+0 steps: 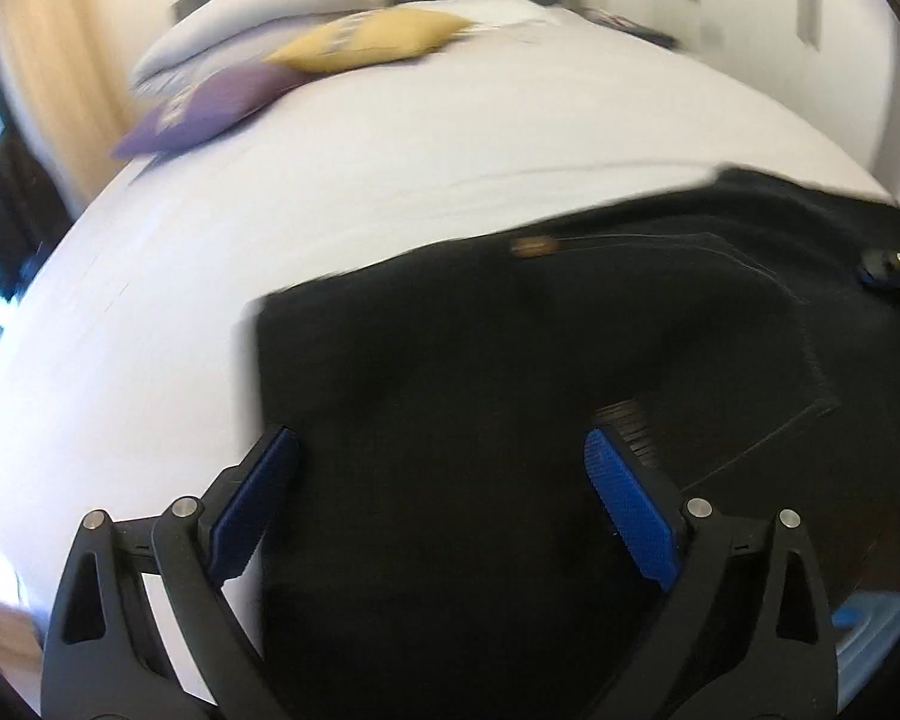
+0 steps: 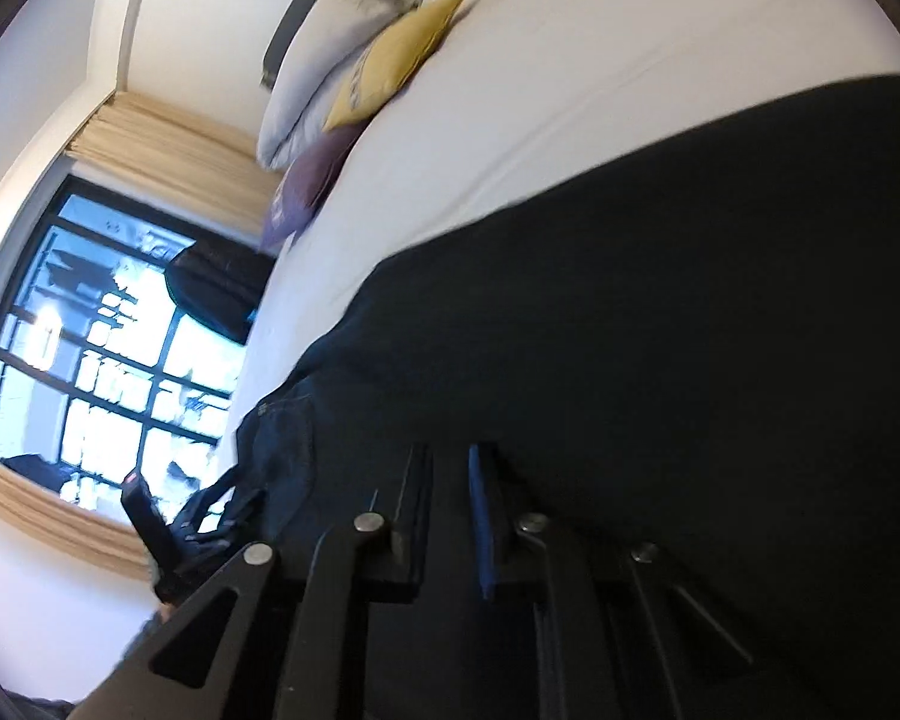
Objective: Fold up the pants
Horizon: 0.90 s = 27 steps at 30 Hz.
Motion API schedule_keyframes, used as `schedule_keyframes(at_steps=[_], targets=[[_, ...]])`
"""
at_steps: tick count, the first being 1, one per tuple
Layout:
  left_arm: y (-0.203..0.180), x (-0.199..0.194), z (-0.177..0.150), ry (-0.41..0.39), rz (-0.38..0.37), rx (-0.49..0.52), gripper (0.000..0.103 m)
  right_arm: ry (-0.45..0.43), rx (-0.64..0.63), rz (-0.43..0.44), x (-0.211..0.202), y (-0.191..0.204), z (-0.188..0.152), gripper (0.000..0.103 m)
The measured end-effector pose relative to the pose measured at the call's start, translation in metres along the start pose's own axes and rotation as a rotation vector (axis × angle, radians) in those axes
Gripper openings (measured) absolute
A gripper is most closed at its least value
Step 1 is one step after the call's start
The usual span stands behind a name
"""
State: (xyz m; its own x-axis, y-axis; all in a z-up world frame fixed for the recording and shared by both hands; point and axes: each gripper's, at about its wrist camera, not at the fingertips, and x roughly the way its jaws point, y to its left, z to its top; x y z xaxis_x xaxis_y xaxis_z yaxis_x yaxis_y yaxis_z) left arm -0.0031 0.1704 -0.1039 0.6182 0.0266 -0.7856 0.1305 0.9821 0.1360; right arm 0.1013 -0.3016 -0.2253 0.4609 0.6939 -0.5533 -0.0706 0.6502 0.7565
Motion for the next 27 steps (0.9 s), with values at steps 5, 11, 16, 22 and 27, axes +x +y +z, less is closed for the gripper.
schedule_keyframes(at_steps=[5, 11, 16, 22, 27], targets=[[0.005, -0.053, 0.014, -0.120, -0.017, -0.059, 0.096, -0.060, 0.023, 0.021, -0.027, 0.024, 0.011, 0.040], [-0.074, -0.032, 0.071, -0.160, -0.173, 0.032, 0.096, 0.067, -0.027, 0.257, 0.052, 0.083, 0.038, 0.058], [-0.100, 0.041, 0.061, 0.023, -0.129, 0.025, 0.097, 0.168, 0.127, 0.174, 0.118, 0.041, 0.066, 0.003], [-0.095, 0.027, 0.052, -0.012, -0.105, 0.002, 0.097, -0.040, 0.214, 0.030, 0.062, -0.002, 0.098, 0.016], [-0.102, -0.006, 0.042, -0.101, -0.085, 0.017, 0.097, -0.065, 0.147, 0.172, -0.010, 0.011, 0.046, 0.071]])
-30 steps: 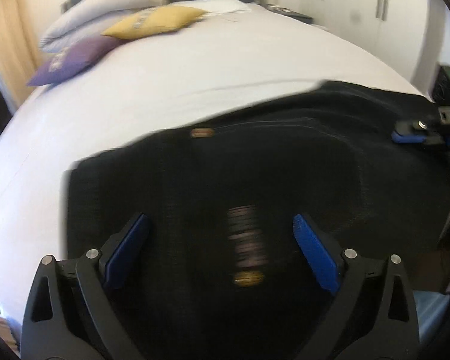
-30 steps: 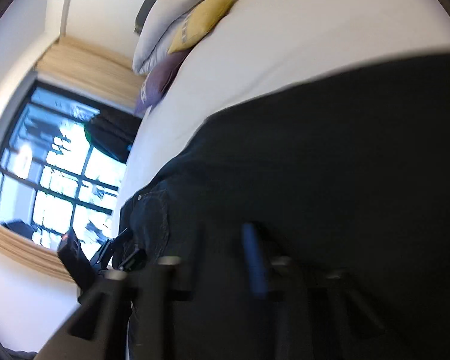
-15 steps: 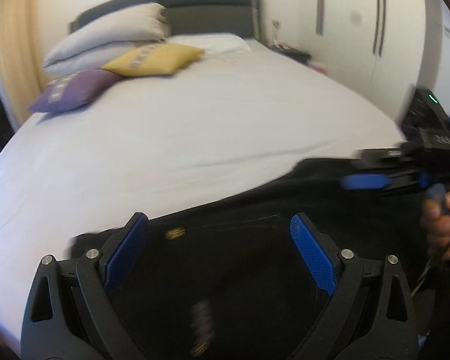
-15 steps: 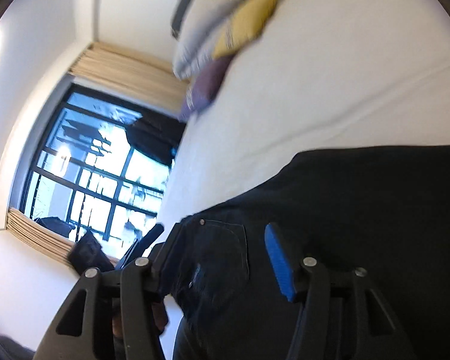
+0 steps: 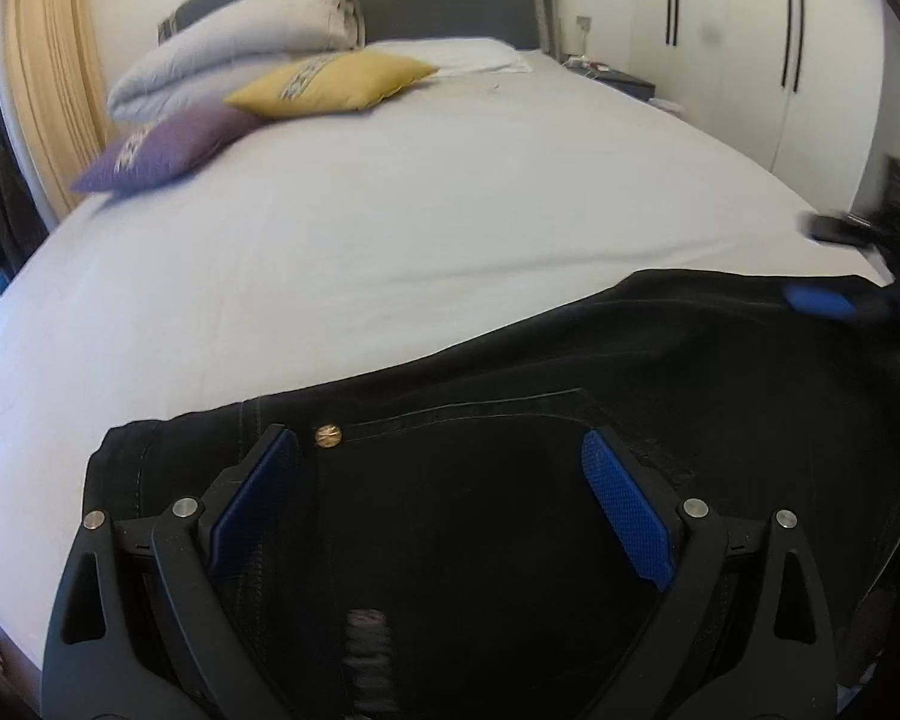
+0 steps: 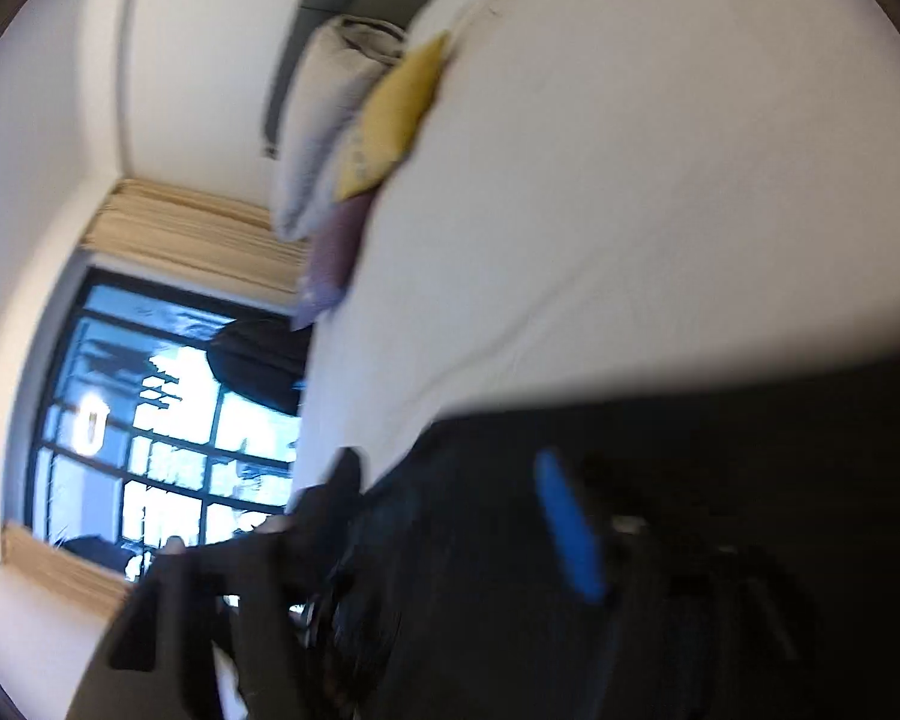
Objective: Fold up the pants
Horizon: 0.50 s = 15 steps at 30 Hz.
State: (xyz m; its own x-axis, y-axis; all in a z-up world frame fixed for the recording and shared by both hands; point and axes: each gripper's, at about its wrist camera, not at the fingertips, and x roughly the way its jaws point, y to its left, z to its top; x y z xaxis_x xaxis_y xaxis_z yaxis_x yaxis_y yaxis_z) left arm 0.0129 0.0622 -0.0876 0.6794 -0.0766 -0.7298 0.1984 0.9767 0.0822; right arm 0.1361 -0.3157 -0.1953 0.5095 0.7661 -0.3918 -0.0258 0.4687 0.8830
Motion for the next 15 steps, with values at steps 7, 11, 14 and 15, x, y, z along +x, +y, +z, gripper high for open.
schedule_keyframes(at_steps=[7, 11, 14, 15], targets=[[0.008, 0.034, -0.008, 0.074, 0.021, -0.056, 0.098, -0.219, 0.217, -0.089, -0.146, -0.108, -0.044, 0.000], [0.012, 0.033, 0.005, 0.069, 0.054, -0.067, 0.098, -0.439, 0.293, -0.262, -0.251, -0.142, -0.058, 0.000], [0.011, 0.017, 0.010, 0.035, 0.056, -0.064, 0.098, -0.598, 0.370, -0.371, -0.321, -0.150, -0.078, 0.016], [0.006, 0.006, 0.009, 0.023, 0.056, -0.058, 0.098, -0.632, 0.385, -0.422, -0.334, -0.145, -0.083, 0.052]])
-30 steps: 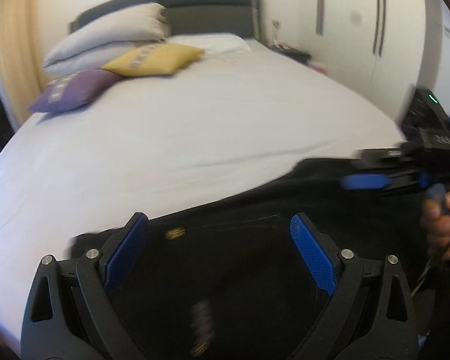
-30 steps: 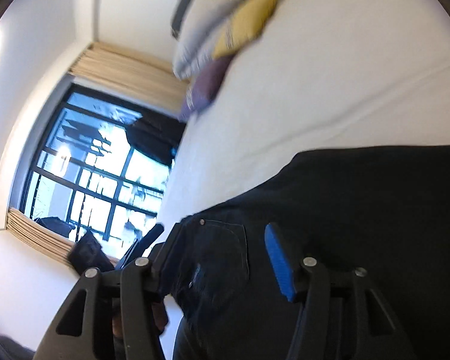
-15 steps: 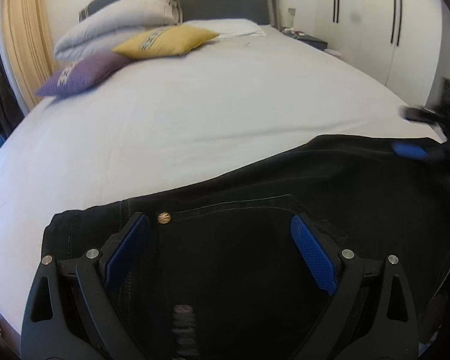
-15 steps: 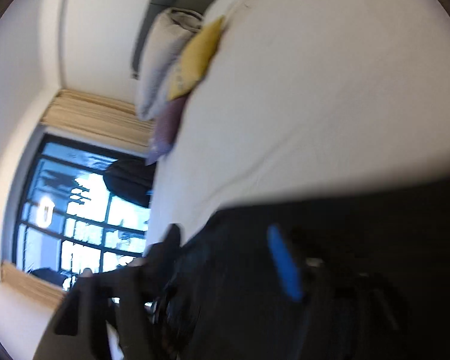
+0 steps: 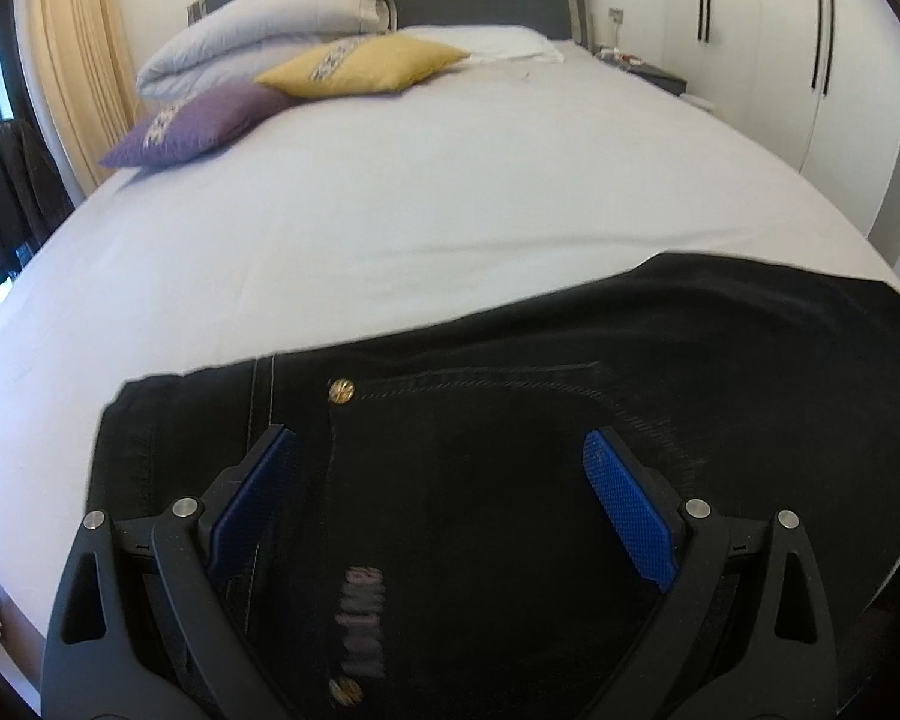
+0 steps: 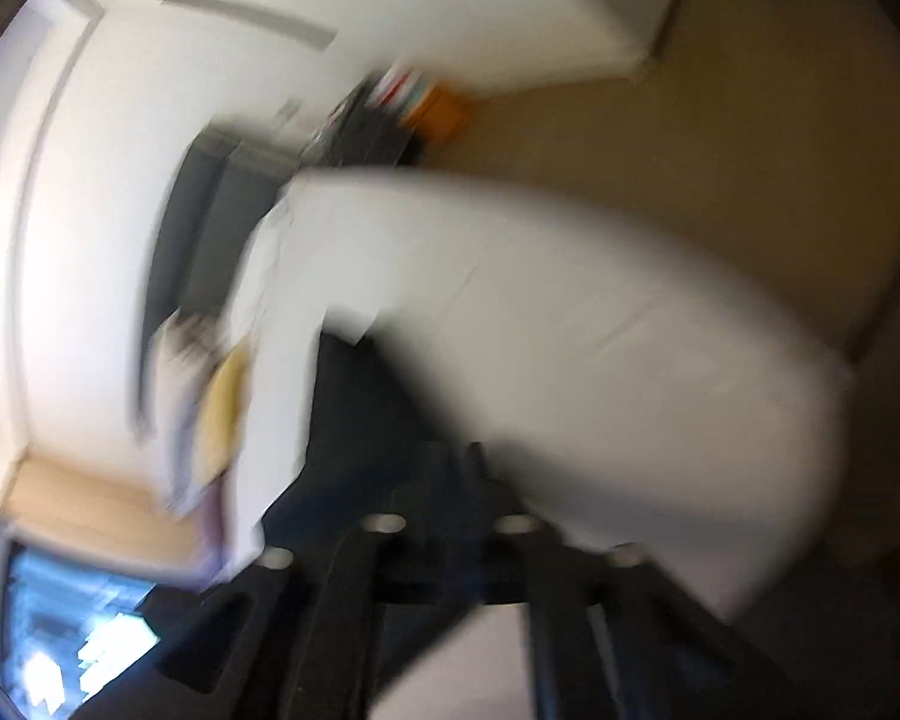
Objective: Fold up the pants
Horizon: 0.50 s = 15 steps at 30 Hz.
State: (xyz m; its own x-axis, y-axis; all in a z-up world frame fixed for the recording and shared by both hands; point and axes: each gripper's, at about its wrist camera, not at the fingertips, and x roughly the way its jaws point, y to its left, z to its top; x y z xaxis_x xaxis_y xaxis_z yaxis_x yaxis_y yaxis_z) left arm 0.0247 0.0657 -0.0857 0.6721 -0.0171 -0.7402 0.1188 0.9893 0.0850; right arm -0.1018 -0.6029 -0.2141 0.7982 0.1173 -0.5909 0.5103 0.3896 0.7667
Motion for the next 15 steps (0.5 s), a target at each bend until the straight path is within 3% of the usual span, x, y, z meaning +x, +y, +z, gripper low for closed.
schedule_keyframes(at_steps=[1, 3, 8, 11, 15], targets=[[-0.005, -0.006, 0.003, -0.011, -0.004, 0.008, 0.098, -0.041, 0.026, 0.010, -0.017, -0.004, 0.002, 0.073], [-0.016, -0.021, 0.009, -0.031, -0.026, 0.015, 0.098, -0.058, 0.071, 0.066, -0.035, -0.007, 0.001, 0.079], [-0.056, -0.046, 0.015, -0.060, -0.132, 0.022, 0.098, 0.066, 0.120, 0.192, -0.015, -0.003, -0.020, 0.079], [-0.083, -0.060, 0.011, -0.071, -0.184, 0.049, 0.098, 0.122, 0.155, 0.171, 0.002, -0.006, -0.031, 0.079], [-0.112, -0.071, 0.001, -0.059, -0.240, 0.067, 0.098, 0.098, 0.206, 0.207, 0.013, -0.014, -0.031, 0.079]])
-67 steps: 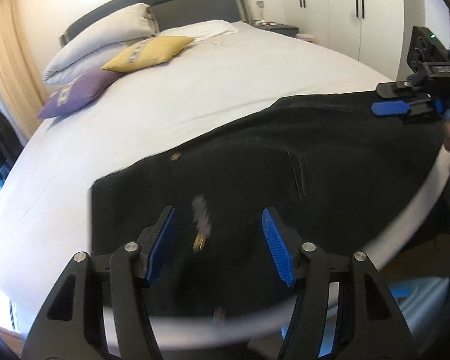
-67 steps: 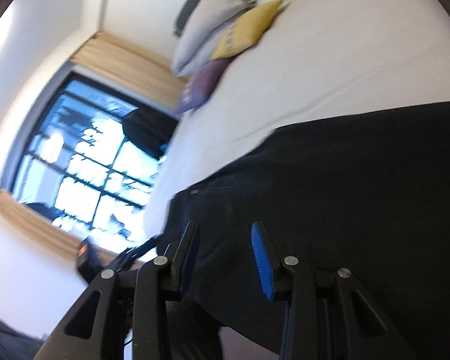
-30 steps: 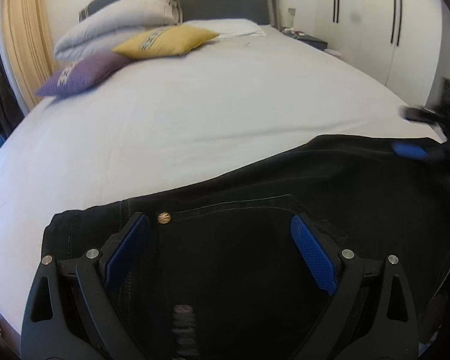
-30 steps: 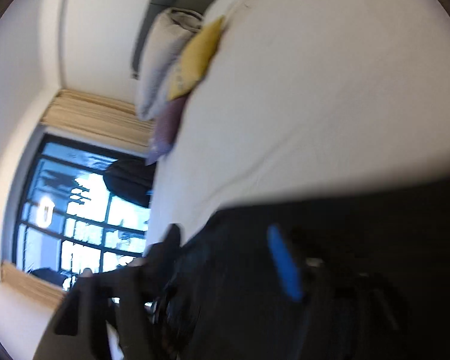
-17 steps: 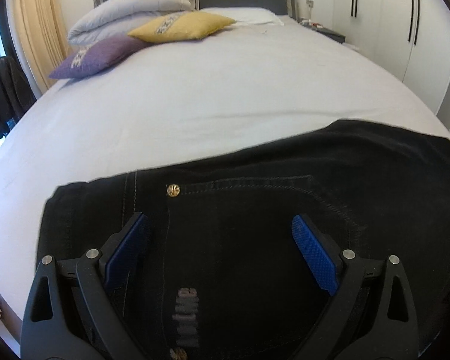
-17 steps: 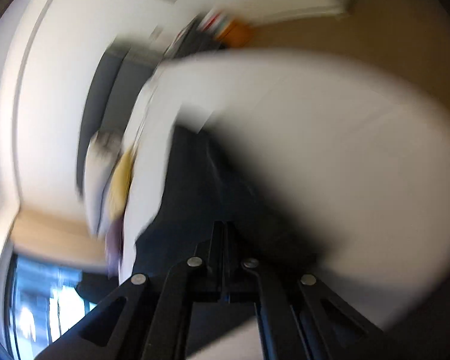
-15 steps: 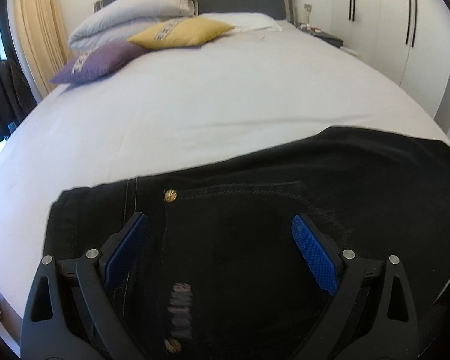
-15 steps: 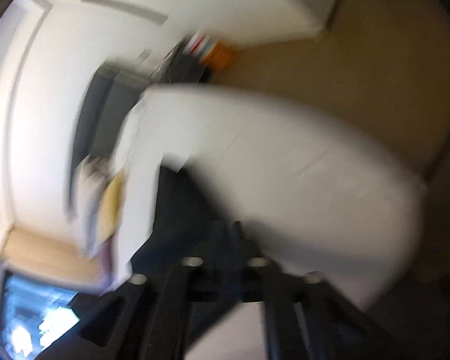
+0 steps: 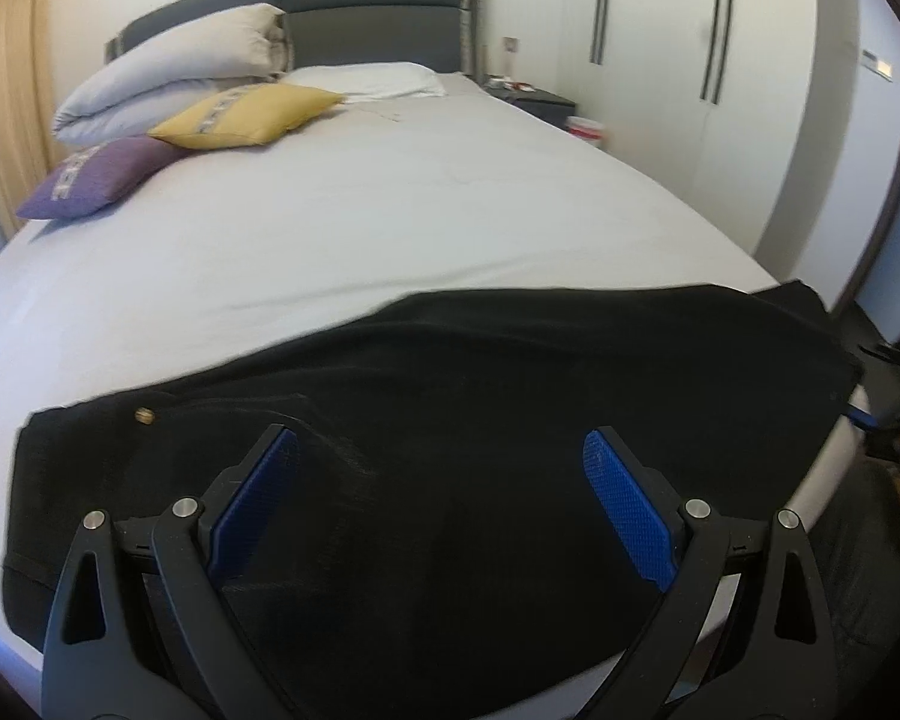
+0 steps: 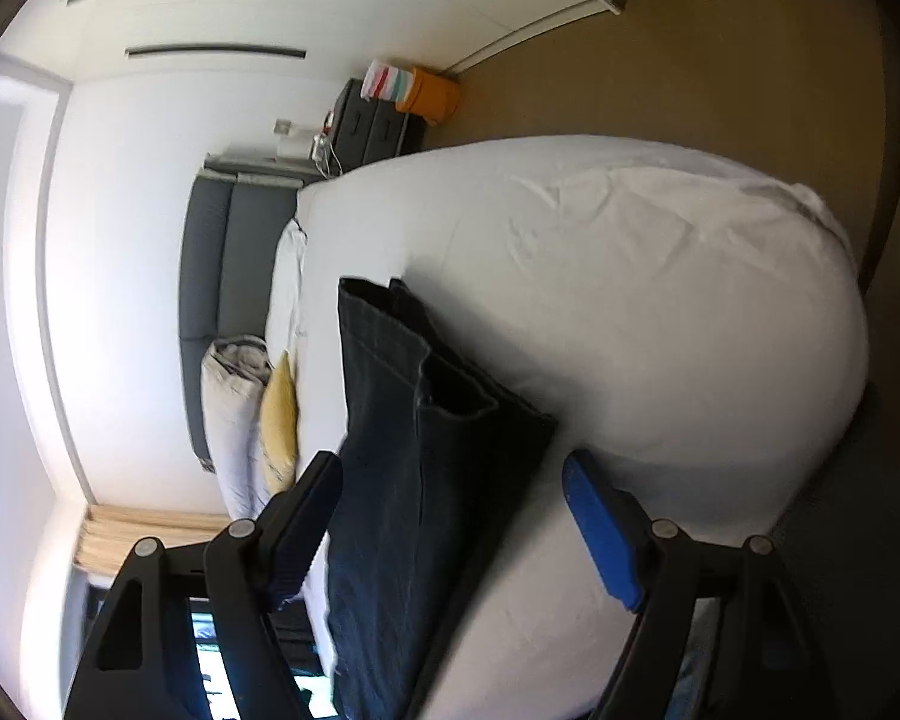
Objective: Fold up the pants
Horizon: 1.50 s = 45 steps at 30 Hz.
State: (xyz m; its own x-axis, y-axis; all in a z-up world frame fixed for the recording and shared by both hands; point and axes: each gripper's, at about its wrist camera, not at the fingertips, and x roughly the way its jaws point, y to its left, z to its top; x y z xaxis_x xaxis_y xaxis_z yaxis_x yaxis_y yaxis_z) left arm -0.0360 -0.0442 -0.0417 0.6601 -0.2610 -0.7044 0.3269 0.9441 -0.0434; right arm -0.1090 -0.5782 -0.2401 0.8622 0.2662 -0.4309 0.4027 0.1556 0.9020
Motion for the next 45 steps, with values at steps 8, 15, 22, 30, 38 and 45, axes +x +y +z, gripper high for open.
schedule_keyframes(at_steps=[8, 15, 22, 30, 38, 45], targets=[[-0.046, 0.004, -0.012, 0.045, -0.078, 0.000, 0.098, -0.016, 0.154, 0.196, 0.012, -0.019, 0.010, 0.073], [-0.069, 0.015, -0.007, 0.045, -0.109, 0.045, 0.098, -0.076, 0.268, 0.286, 0.006, -0.024, 0.003, 0.069], [-0.077, 0.016, -0.011, 0.056, -0.131, 0.051, 0.098, -0.036, 0.107, 0.023, 0.000, -0.016, 0.006, 0.038], [-0.094, 0.017, -0.017, 0.064, -0.169, 0.080, 0.098, 0.008, 0.295, 0.328, 0.030, -0.034, 0.013, 0.040], [-0.098, 0.022, -0.024, 0.085, -0.184, 0.083, 0.098, -0.084, 0.348, 0.504, 0.014, -0.051, 0.023, 0.042], [-0.108, 0.029, -0.027, 0.101, -0.203, 0.106, 0.098, -0.052, 0.225, 0.429, 0.009, -0.029, 0.027, 0.055]])
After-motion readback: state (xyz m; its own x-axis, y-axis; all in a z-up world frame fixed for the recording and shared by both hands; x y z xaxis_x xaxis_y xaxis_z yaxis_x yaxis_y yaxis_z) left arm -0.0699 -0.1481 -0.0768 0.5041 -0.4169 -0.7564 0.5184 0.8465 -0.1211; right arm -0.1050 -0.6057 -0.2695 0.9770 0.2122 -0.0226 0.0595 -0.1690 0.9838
